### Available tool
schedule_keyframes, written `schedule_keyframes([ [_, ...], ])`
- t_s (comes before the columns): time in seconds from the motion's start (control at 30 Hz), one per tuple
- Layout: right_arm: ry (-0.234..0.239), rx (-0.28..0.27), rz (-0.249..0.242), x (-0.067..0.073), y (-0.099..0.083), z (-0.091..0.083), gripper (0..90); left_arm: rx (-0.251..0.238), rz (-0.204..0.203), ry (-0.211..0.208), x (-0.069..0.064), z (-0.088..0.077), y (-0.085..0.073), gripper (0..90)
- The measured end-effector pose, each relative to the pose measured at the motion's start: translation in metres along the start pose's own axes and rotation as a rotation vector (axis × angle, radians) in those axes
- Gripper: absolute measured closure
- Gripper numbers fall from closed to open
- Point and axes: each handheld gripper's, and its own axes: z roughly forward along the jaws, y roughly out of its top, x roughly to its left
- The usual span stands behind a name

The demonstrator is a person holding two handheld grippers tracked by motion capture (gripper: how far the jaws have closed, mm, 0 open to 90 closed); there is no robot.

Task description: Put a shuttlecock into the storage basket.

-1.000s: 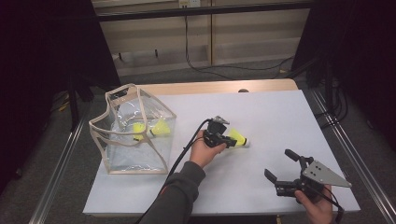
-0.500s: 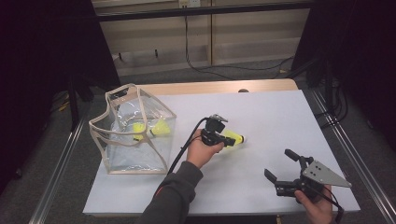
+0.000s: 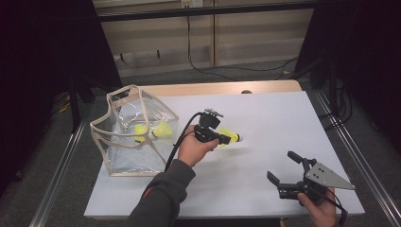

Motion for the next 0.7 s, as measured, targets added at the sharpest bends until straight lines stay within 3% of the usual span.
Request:
schedule_keyframes([
  [0.37, 0.001, -0.002, -0.003, 0.000, 0.000, 0.000, 2.6, 0.035, 0.023, 0.013, -0.005, -0.025, 0.010, 89.8],
  [0.7, 0.000, 0.001, -0.004, 0.001, 0.000, 0.000, 2.6, 0.044, 0.020, 0.034, -0.008, -0.046, 0.016, 89.8],
])
